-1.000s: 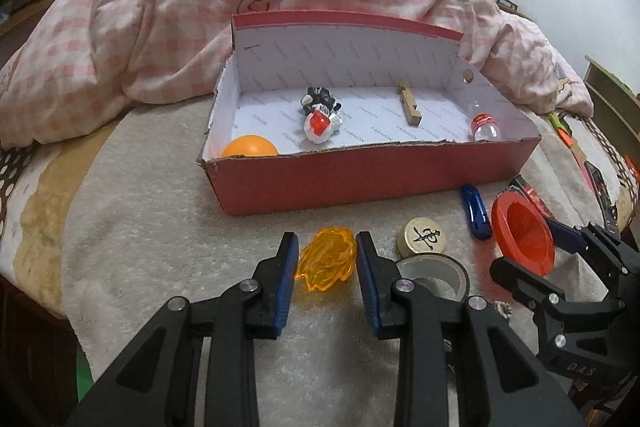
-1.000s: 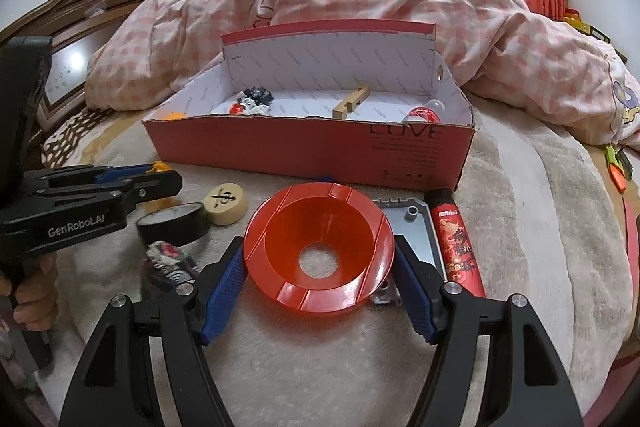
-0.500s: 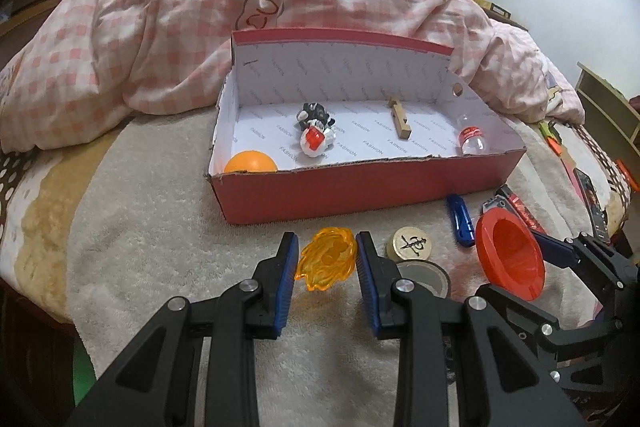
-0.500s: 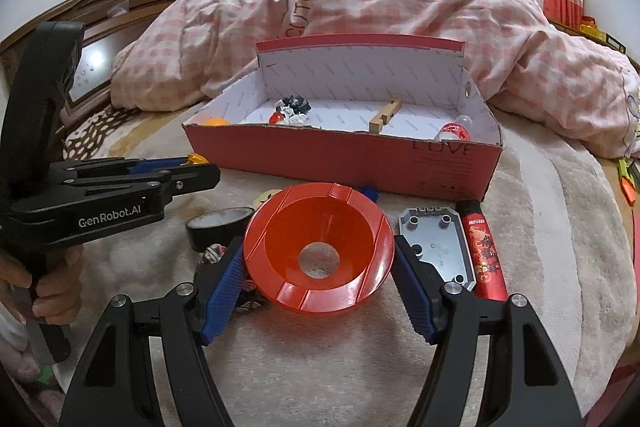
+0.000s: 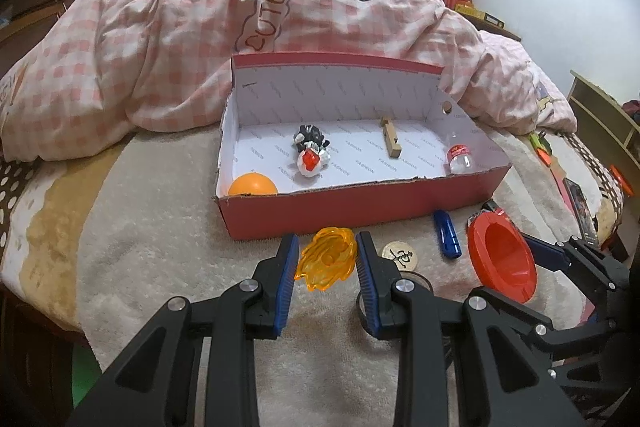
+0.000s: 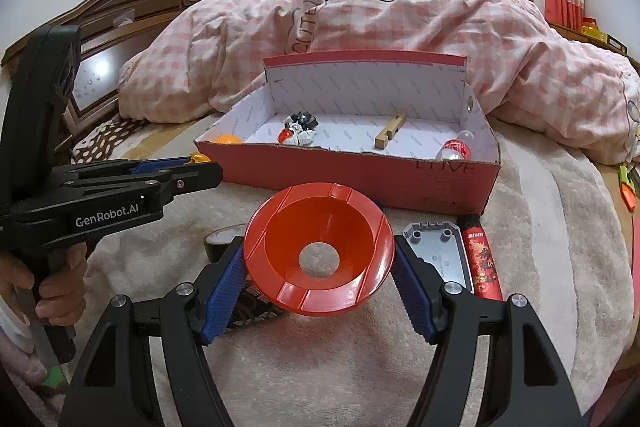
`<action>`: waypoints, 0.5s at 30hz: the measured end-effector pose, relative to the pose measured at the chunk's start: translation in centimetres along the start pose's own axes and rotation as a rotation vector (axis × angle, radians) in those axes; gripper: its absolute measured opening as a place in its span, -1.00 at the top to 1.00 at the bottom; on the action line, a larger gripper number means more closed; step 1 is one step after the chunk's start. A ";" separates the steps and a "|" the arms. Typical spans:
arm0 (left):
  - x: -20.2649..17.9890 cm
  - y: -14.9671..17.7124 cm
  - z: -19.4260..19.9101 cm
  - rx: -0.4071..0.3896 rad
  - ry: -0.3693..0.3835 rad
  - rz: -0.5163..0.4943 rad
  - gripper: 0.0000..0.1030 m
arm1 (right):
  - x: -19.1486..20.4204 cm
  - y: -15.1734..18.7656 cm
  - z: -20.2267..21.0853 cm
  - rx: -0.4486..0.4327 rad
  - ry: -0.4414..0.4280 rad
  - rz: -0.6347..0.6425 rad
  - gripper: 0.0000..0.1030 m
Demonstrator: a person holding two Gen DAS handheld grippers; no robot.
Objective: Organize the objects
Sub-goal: 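Grasp the orange plastic piece with the left tool while the right tool grasps the red cup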
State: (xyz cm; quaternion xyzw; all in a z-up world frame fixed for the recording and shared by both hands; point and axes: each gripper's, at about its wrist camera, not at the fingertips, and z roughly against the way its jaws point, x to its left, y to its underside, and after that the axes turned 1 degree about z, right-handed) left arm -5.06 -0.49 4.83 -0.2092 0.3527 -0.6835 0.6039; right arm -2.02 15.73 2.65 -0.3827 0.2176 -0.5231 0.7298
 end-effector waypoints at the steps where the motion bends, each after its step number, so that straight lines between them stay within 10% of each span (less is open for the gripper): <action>1: 0.0 -0.1 0.1 -0.004 0.002 0.000 0.44 | 0.0 -0.1 0.1 -0.002 -0.003 0.000 -0.39; 15: 0.2 -1.5 -0.3 -0.031 0.023 0.000 0.44 | 0.3 -1.4 -0.1 -0.013 -0.036 -0.010 -0.39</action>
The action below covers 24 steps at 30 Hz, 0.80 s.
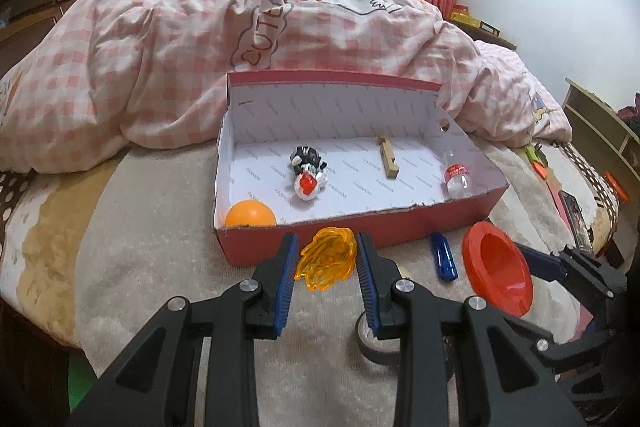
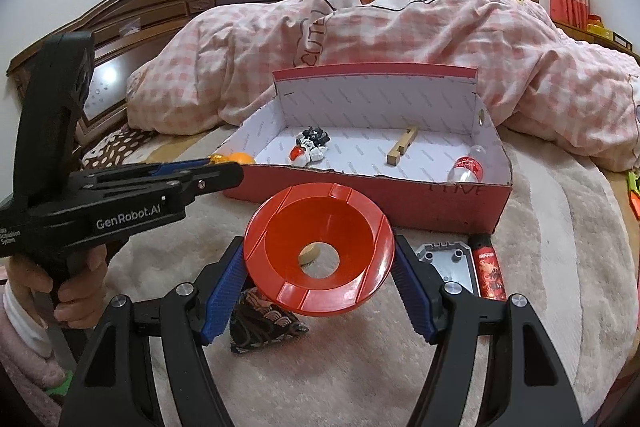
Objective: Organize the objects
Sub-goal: 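Grasp the orange plastic piece with the left tool while the right tool grasps the red cup, then carry both items into the shoebox and open the left tool over it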
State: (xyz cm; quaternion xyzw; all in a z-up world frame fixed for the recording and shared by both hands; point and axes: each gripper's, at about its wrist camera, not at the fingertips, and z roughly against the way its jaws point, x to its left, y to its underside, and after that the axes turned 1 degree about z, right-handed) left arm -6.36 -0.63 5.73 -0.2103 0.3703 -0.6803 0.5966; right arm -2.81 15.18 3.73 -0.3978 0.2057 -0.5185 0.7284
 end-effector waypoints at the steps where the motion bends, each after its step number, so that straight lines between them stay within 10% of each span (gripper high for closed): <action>1: -0.1 -0.2 0.0 -0.005 0.001 -0.003 0.44 | 0.0 -0.1 -0.1 0.000 0.005 0.002 -0.39; 24: -0.8 -6.4 -4.2 -0.067 -0.036 -0.023 0.44 | -2.7 -5.5 -1.5 -0.066 0.092 0.006 -0.39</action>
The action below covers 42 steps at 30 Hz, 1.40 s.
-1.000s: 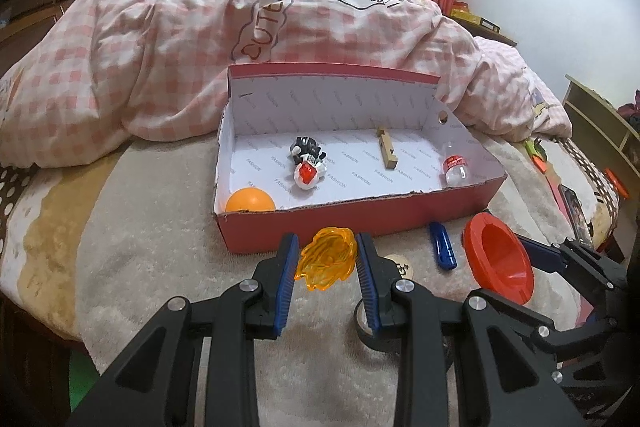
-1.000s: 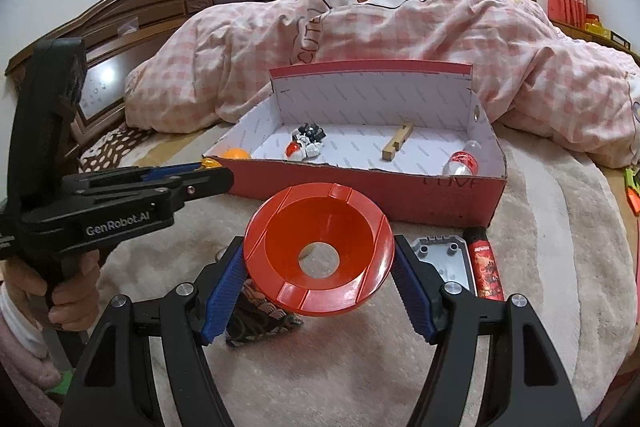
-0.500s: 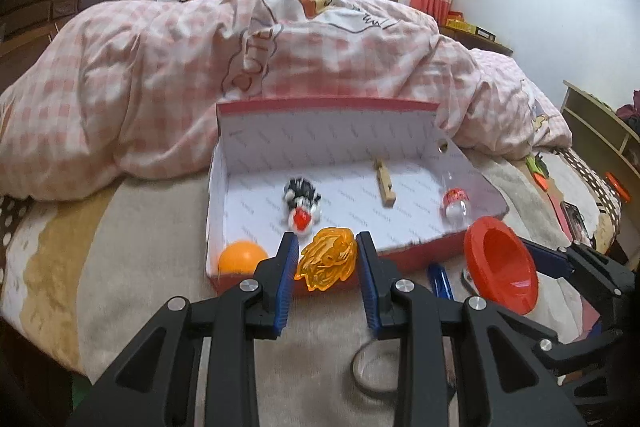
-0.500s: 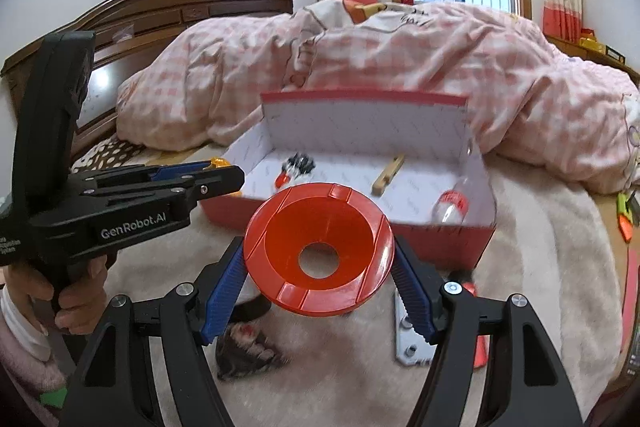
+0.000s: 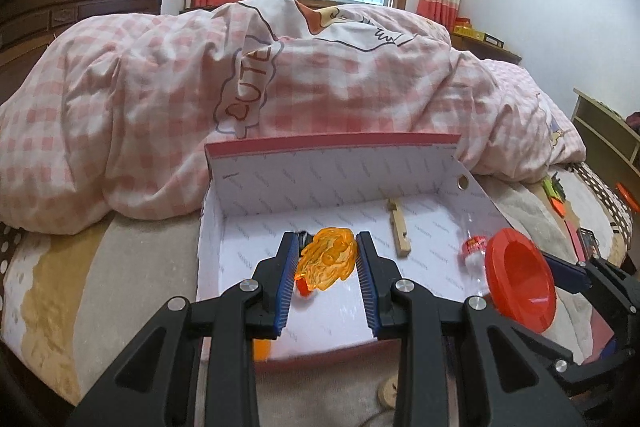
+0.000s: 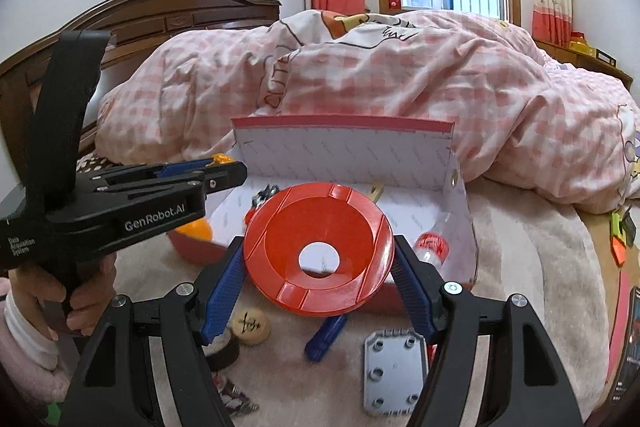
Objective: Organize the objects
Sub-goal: 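Carry both items into the shoebox and open the left tool over it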
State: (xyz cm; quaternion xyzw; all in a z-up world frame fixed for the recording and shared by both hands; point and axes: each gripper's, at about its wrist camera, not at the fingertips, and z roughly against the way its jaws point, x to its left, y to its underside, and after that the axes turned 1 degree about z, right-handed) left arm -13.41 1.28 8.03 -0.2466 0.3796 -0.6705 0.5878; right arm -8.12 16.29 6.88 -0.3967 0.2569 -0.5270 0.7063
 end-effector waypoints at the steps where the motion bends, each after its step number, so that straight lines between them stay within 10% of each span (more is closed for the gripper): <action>1: 0.0 -0.2 -0.3 0.002 -0.001 0.001 0.44 | -0.1 -0.3 -0.2 -0.002 0.003 -0.002 -0.39; 42: 2.2 0.5 -9.0 0.112 -0.044 0.067 0.47 | -2.7 -1.9 -10.6 0.123 0.069 -0.046 -0.39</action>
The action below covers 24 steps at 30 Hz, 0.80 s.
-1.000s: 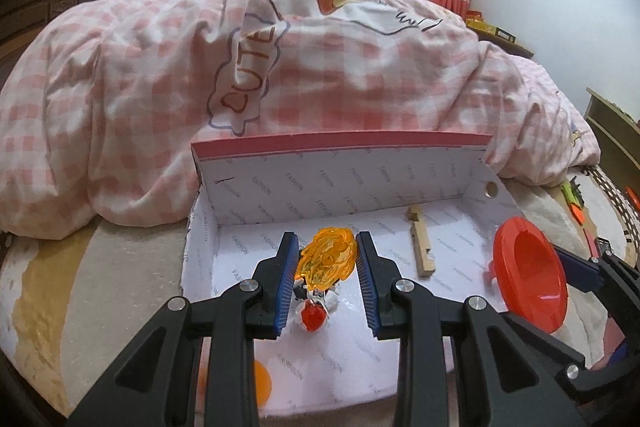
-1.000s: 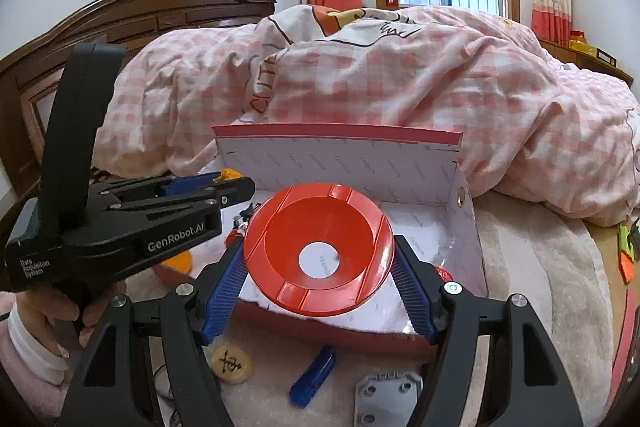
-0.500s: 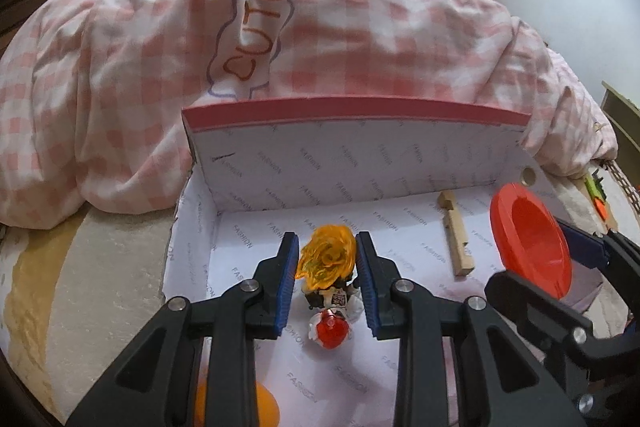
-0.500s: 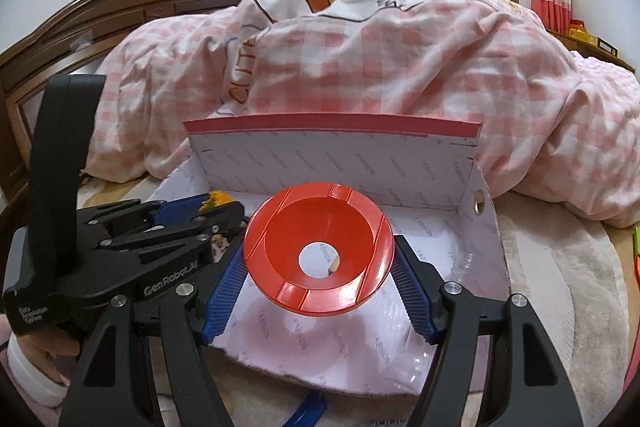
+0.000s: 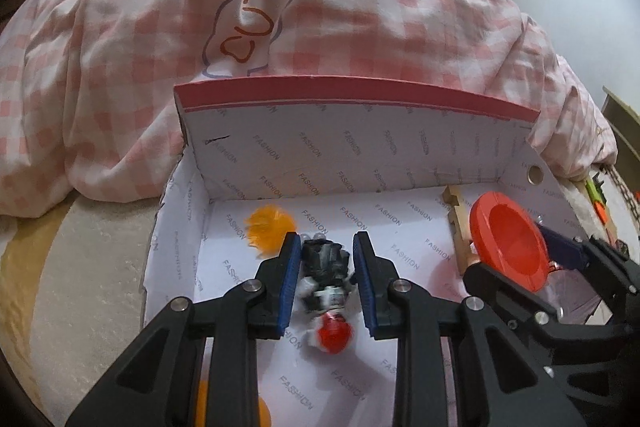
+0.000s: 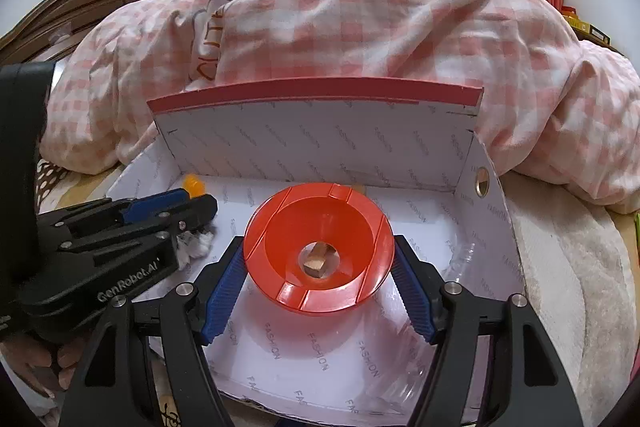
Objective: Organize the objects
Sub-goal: 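Carry both items into the shoebox and open the left tool over it, then lower the red cup into the shoebox and open the right tool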
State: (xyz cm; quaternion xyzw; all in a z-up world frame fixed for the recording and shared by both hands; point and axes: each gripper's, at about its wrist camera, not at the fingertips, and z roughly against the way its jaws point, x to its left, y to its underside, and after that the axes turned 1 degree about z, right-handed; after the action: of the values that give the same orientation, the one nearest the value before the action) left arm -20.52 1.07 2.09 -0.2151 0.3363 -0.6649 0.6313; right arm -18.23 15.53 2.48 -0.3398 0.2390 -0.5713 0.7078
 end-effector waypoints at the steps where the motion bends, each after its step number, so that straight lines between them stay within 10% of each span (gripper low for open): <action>1: 0.2 0.1 0.0 0.007 0.003 0.001 0.45 | 0.0 0.0 0.0 0.000 0.005 0.001 -0.39; 8: 0.3 0.4 -0.1 0.022 -0.029 0.000 0.06 | 0.1 0.1 0.1 -0.013 0.024 0.007 -0.40; 24: 0.8 0.9 1.0 0.021 -0.019 0.003 0.05 | 0.7 0.4 2.4 -0.078 0.014 0.024 -0.49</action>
State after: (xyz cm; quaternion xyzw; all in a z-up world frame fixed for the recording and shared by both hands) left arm -19.25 0.11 1.99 -0.2143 0.3234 -0.6654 0.6378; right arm -16.07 15.43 3.74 -0.3604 0.2699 -0.5554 0.6991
